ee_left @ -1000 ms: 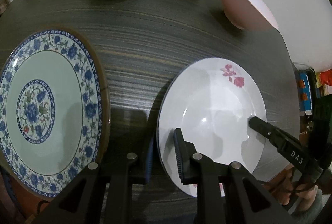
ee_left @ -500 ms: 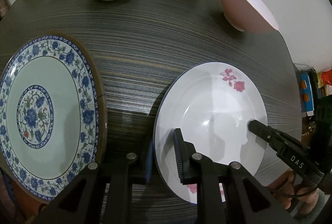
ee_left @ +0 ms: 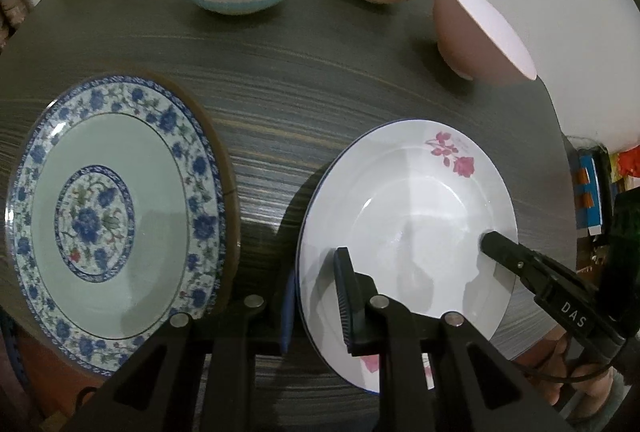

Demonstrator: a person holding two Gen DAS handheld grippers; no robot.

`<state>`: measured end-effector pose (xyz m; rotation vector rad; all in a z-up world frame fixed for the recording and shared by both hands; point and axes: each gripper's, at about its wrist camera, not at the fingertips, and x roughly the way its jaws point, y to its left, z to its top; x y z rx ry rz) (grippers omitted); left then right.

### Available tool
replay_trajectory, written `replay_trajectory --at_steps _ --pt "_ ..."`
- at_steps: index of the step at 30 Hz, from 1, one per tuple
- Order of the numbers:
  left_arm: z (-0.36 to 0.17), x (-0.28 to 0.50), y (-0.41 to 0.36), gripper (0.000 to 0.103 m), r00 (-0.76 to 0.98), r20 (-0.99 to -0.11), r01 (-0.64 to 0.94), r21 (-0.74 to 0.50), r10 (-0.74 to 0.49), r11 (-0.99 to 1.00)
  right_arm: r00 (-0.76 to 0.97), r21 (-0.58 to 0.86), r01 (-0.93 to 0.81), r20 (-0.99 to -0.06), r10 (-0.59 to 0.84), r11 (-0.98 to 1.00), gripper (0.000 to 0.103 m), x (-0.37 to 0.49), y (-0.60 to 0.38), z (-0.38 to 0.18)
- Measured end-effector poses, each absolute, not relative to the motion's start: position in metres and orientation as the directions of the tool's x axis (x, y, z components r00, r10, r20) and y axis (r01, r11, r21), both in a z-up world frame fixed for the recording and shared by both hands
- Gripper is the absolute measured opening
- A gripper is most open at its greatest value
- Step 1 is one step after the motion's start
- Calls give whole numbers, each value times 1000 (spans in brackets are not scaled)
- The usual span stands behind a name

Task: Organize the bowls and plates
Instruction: 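Carry the white pink-flower plate onto the blue-and-white plates with both tools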

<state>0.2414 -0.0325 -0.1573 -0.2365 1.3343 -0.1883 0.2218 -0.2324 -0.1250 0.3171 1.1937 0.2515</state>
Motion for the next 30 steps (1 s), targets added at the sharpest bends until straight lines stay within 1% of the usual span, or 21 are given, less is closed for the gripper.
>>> replay_trajectory --at_steps 11,15,21,30 --pt "-123 220 5 18 291 -921 -44 -285 -260 958 368 377 -80 -849 378 923 12 229 -211 -101" --pt "-108 213 27 18 311 -920 -62 -268 -236 961 365 388 -107 -841 399 915 12 235 -196 -94" --pt "-95 204 75 18 335 -920 -129 -260 -205 957 349 390 -169 -835 425 905 12 247 -157 -86" --pt "-91 178 137 18 353 -922 -224 -247 -158 943 295 391 -258 -839 457 884 12 260 -97 -87"
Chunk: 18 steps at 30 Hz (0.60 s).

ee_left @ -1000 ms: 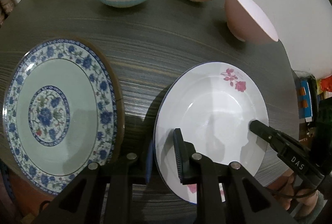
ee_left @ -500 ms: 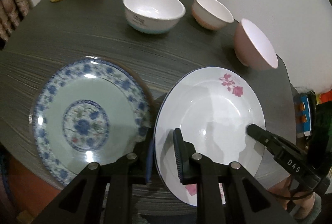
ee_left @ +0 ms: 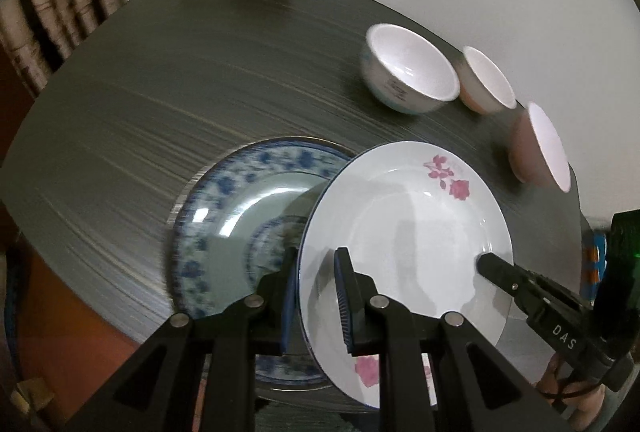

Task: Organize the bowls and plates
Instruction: 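Carry the white pink-flower plate onto the blue-and-white plates with both tools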

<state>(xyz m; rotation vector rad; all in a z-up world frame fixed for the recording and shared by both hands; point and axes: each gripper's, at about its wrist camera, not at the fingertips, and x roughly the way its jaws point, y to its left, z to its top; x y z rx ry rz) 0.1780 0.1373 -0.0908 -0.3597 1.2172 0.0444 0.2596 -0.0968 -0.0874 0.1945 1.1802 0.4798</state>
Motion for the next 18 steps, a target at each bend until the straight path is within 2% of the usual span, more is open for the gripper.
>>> replay_trajectory --at_steps 18 --pt "-117 159 189 18 305 -947 -337 -207 -101 919 202 374 -325 -870 450 869 12 265 -30 -114"
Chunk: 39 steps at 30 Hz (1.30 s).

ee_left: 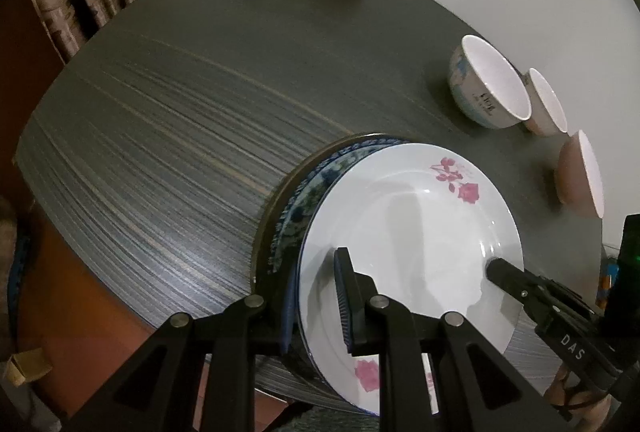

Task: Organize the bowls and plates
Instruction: 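Carry the white pink-flower plate onto the blue-and-white plates with both tools, then open both tools and release the white plate on the stack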

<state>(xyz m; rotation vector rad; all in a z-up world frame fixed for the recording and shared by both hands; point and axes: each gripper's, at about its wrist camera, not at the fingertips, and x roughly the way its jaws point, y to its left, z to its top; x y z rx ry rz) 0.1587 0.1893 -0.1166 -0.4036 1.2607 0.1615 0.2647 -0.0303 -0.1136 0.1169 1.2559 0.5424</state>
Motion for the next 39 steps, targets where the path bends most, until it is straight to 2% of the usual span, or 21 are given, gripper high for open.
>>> replay_trajectory --at_steps 19,29,39 --pt "-129 169 182 18 296 -955 -335 -129 -26 933 200 323 -352 -891 408 878 16 268 -10 -121" --pt "-131 179 167 20 282 -959 -344 -81 21 935 210 272 -398 -902 376 876 35 263 6 -117" --pt "-134 183 152 39 296 -954 -338 -60 45 939 199 276 -412 -903 382 868 50 259 8 -114"
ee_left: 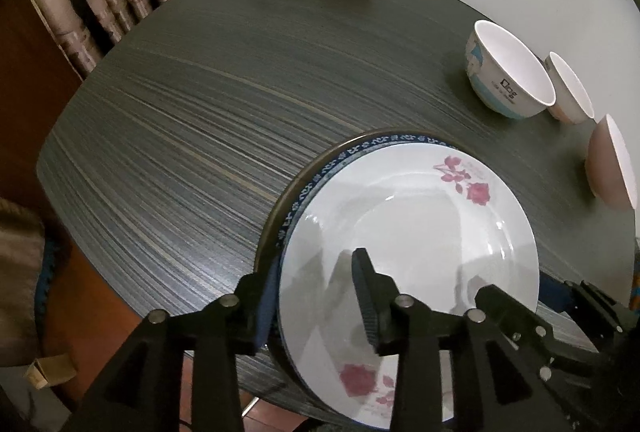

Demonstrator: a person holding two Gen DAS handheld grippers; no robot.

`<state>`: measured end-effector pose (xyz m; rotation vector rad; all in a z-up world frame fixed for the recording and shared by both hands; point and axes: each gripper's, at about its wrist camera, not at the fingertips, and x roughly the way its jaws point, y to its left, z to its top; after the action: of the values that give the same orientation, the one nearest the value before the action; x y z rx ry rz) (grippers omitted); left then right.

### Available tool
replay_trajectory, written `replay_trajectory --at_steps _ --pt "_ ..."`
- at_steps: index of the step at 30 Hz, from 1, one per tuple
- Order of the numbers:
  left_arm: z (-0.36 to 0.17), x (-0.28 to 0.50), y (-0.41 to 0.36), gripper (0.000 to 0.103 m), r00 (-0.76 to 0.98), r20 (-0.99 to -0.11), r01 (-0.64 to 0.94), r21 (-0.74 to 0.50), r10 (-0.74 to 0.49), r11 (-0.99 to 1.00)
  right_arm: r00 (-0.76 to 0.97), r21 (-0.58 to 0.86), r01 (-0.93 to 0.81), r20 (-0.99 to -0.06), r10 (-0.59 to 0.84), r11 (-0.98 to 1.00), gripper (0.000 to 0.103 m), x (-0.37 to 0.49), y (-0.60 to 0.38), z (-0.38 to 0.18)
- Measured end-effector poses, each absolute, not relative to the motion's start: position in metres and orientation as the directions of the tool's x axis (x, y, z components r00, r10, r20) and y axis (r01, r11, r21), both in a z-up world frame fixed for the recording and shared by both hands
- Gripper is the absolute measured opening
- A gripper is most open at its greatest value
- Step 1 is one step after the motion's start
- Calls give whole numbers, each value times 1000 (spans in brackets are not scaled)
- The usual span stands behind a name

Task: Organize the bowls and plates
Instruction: 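Open both tools and release the white plate on the stack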

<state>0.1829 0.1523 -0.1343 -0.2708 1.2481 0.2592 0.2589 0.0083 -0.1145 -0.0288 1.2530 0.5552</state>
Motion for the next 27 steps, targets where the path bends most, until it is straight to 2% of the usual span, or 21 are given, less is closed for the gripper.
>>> replay_trajectory --at_steps 4,9,14,27 --pt "-133 182 150 40 326 -943 -339 -50 68 940 199 272 -416 -904 378 868 56 256 9 -113" --pt "-128 182 148 41 364 -927 -345 -46 88 938 200 273 -412 -904 379 869 57 255 11 -113" --pt "-127 180 147 42 379 -919 -350 -38 105 936 220 261 -428 -899 379 866 65 252 14 -108" --pt "-113 174 128 44 419 -896 -314 9 147 950 299 238 -403 -878 373 884 69 243 -19 -84"
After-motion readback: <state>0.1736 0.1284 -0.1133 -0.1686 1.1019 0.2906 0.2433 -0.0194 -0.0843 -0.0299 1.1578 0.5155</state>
